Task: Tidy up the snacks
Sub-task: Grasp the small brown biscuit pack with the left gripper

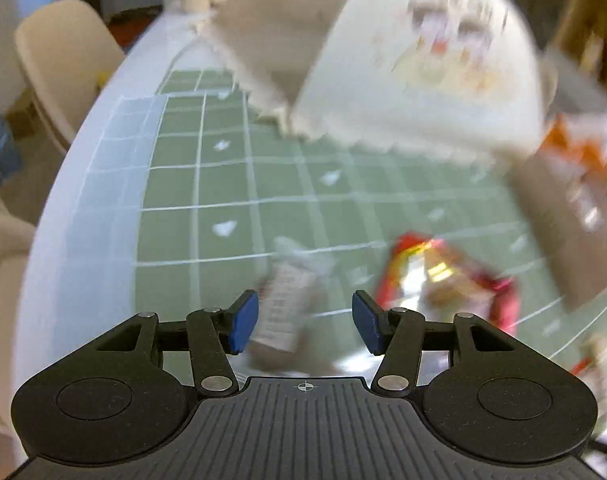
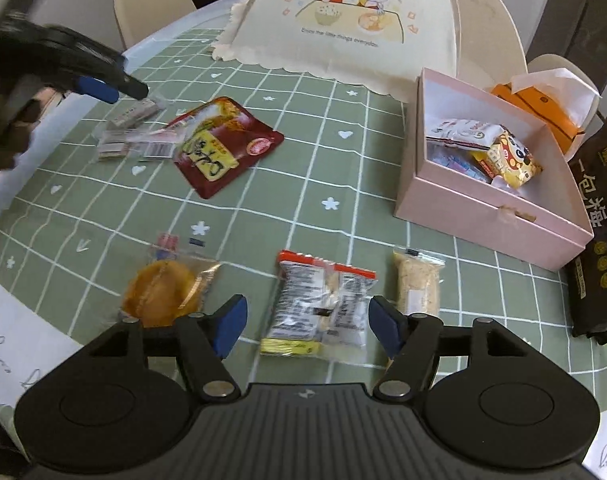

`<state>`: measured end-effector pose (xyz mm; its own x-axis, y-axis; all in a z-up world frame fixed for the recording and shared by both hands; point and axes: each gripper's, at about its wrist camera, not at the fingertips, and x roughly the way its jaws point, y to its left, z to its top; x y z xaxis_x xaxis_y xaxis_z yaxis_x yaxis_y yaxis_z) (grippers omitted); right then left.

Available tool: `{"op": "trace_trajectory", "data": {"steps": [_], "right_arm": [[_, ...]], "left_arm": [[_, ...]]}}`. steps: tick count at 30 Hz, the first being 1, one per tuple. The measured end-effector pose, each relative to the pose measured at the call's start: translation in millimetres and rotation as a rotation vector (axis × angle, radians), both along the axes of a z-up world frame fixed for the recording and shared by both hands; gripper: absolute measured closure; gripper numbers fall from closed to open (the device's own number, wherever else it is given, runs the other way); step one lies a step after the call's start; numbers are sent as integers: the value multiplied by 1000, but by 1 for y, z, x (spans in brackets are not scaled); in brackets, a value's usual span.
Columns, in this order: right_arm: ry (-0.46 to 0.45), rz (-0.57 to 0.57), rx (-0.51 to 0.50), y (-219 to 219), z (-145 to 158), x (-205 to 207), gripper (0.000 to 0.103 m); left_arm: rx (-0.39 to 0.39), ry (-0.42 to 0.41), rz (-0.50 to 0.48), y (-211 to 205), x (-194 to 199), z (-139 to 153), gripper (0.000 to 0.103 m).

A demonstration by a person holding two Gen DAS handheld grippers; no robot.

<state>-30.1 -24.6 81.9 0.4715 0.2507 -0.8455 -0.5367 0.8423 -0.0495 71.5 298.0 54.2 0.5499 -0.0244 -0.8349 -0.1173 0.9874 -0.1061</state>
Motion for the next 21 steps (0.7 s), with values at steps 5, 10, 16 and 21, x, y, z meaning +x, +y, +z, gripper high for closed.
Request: {"op": "trace_trajectory", "data": {"steps": [5, 10, 16, 21], "right_arm": [[18, 16, 1, 8, -2, -10, 33], [25, 26, 4, 17, -4, -16, 33], [33, 42, 27, 23, -3, -19, 32], [88, 52, 87, 34, -8, -15, 32]], "left_arm": [[42, 79, -91, -1, 19, -18, 44], [76, 67, -116, -11, 18, -22, 60], [12, 9, -38, -7, -29, -6, 88], [-91, -20, 26, 5, -71, 9, 88]]}}
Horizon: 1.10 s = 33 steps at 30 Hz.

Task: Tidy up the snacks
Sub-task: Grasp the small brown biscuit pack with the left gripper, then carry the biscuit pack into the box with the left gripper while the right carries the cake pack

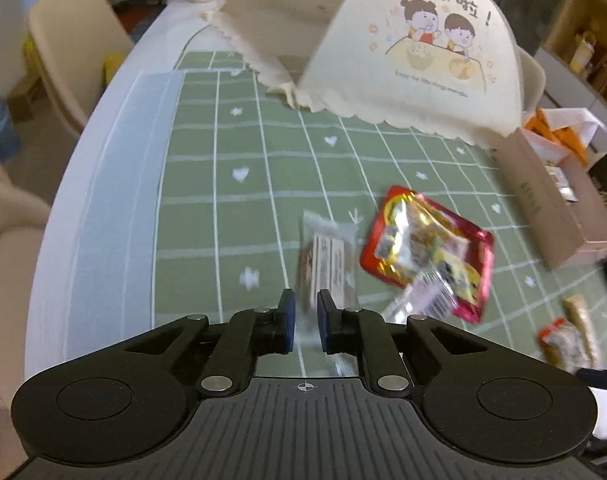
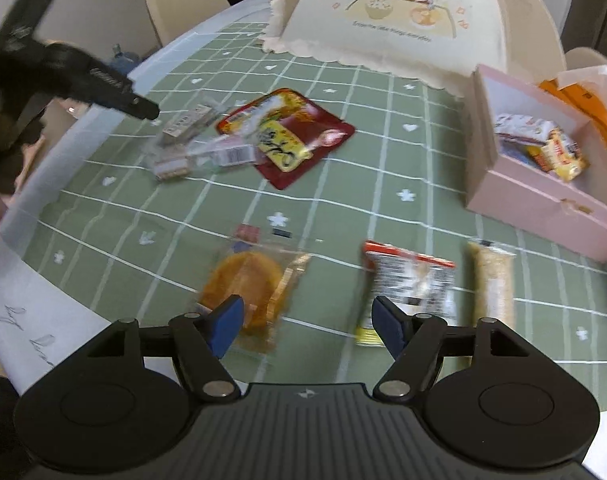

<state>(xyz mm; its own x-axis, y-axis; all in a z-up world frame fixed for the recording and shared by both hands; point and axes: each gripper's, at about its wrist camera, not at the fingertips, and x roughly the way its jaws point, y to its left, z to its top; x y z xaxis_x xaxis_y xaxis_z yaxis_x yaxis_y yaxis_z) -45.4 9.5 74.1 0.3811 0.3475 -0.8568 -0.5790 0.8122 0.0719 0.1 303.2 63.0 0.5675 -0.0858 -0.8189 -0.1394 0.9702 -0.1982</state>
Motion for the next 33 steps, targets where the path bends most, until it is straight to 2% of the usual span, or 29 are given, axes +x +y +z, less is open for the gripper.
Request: {"op": "trace_trajectory", "data": {"steps": [4, 6, 8, 11, 13, 15, 17, 19, 21, 24, 27, 33], "right_arm": [[36, 11, 21, 18, -5, 7, 31], [35, 24, 21, 26, -4, 7, 31], [10, 36, 16, 31, 0, 4, 31], [-18, 48, 5, 31, 3, -1, 31], [-18, 40, -8, 27, 1, -2, 30], [-1, 21, -17, 21, -4, 0, 30], [30, -6, -9, 16, -10, 2, 29], [52, -33, 16, 11, -14, 2, 26], [65, -47, 29, 9, -16, 2, 25], [73, -60, 33, 9, -18, 2, 21], [95, -71, 45, 9, -21, 4, 19], [98, -66, 25, 16, -25, 2, 11]], "left_arm": [[-30, -13, 23, 6, 0, 2, 85], [-12, -27, 17, 2, 8, 4, 84], [47, -32, -27, -11, 21, 3, 82], [167, 17, -105, -34, 45, -9, 79], [211, 51, -142, -46, 54, -18, 79], [222, 59, -168, -55, 57, -24, 73], [217, 64, -190, -60, 58, -25, 55], [212, 66, -212, -62, 58, -28, 49], [234, 69, -216, -64, 58, -29, 49], [265, 92, -169, -56, 61, -32, 47], [227, 93, -118, -38, 63, -33, 44], [213, 76, -130, -34, 65, -34, 43]]}}
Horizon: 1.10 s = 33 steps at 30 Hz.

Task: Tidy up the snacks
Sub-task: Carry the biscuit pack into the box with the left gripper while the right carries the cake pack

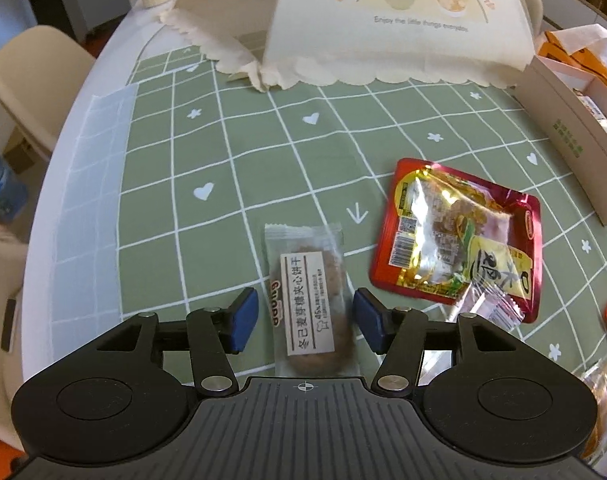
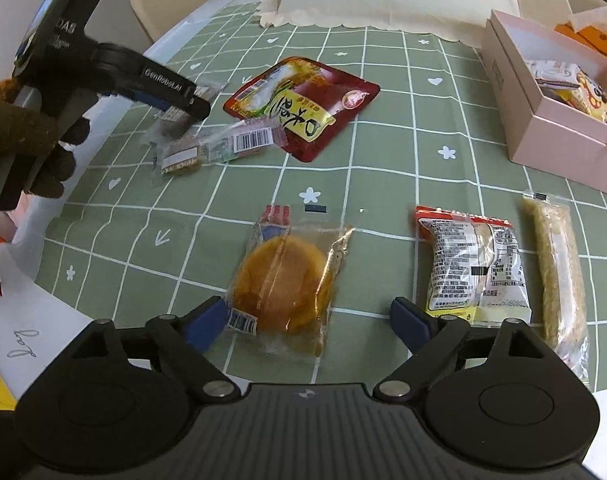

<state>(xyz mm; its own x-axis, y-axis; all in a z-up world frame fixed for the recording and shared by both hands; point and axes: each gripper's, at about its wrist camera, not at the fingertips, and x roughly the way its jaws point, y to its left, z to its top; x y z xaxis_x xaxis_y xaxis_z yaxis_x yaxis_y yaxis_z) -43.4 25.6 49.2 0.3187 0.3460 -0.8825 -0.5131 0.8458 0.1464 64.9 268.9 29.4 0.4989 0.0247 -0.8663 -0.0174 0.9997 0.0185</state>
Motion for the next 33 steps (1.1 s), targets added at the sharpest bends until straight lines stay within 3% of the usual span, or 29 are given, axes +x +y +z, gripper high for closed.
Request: {"op": "trace_trajectory", "data": {"steps": [7, 8, 9, 16, 21, 23, 27, 30, 32, 33], "right_arm": [[-23, 3, -32, 10, -7, -2, 0], [-33, 3, -38, 11, -8, -3, 0], [-43, 4, -48, 12, -9, -4, 0], [-88, 21, -82, 14, -11, -10, 0], [-76, 23, -91, 16, -11, -7, 0], [-67, 32, -100, 18, -10, -5, 0], [-43, 63, -94, 24, -8, 3, 2], [-69, 84, -95, 30, -6, 6, 12], [-102, 137, -95, 33, 1, 0, 41], [-110, 166, -100, 33, 4, -4, 46]], "left_arm": [[-6, -77, -9, 0, -16, -4, 43], [-2, -78, -16, 1, -17, -3, 57], [-10, -83, -17, 2, -19, -2, 63], [-47, -146, 57, 18, -65, 15, 63], [-169, -200, 100, 16, -111, 44, 63], [-201, -185, 77, 4, -125, 47, 63], [-196, -138, 0, -28, -141, 43, 63], [-207, -135, -9, -40, -145, 42, 63], [-212, -131, -2, -45, -146, 44, 63], [-216, -128, -8, -49, -147, 45, 63]]}}
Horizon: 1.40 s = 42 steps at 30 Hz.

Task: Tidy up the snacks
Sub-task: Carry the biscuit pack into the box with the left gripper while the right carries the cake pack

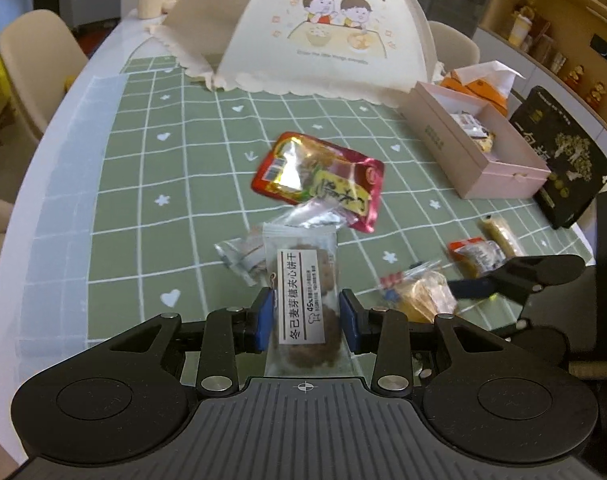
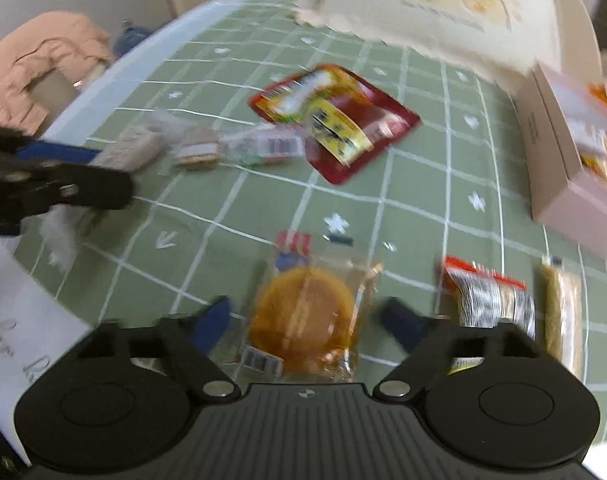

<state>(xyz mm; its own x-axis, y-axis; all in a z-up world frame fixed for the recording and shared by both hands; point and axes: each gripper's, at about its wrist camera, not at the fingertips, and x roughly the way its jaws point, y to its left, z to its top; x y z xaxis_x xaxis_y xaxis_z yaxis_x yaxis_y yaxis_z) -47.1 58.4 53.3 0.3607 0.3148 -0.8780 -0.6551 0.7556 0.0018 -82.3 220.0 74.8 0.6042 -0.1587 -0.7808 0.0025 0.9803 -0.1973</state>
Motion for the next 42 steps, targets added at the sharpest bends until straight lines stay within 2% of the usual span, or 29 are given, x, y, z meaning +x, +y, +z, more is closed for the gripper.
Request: {"op": "trace_trajectory", "data": {"steps": [2, 5, 8, 10, 14, 16, 19, 22, 25, 27, 29, 31, 32, 36, 39, 42], "right_arm": [[24, 33, 5, -9, 7, -5, 48], [38, 7, 13, -45, 20, -11, 48], [21, -82, -23, -93, 30, -10, 48], [-11, -160, -36, -128, 42, -2, 48], [-197, -320, 29, -194, 108, 25, 48], [-315, -373, 81, -217, 148, 39, 48], [-450, -436, 146, -242, 197, 60, 48], [-510, -464, 180, -255, 221, 77, 48], [-522, -474, 192, -263, 224, 86, 48], [-502, -474, 197, -267, 217, 93, 48], [-478, -480, 191, -269, 208, 100, 48], [-457, -486, 182, -271, 201, 104, 48], [-449, -486, 184, -274, 198, 104, 48], [-400, -481, 215, -282, 186, 112, 48], [-296, -462, 261, -271, 170, 135, 48], [-208, -450, 321, -249, 150, 166, 45]], "left_arm": [[-10, 6, -41, -13, 0, 2, 63], [-27, 24, -126, -39, 0, 2, 63], [-66, 40, -208, -67, 4, 3, 63], [-100, 22, -251, -85, 9, 12, 63], [-167, -143, -320, -111, 35, 65, 63], [-168, -251, -339, -126, 55, 96, 63], [-147, -367, -325, -149, 91, 124, 63], [-132, -377, -289, -174, 133, 130, 63], [-135, -321, -293, -202, 173, 119, 62], [-144, -268, -314, -222, 204, 100, 62], [-109, -200, -301, -234, 230, 74, 60], [-90, -120, -281, -240, 251, 47, 66], [-92, -109, -275, -239, 255, 42, 66], [-163, -188, -217, -210, 242, 49, 66], [-137, -243, -171, -188, 221, 62, 66], [-107, -229, -150, -167, 215, 66, 66]]}}
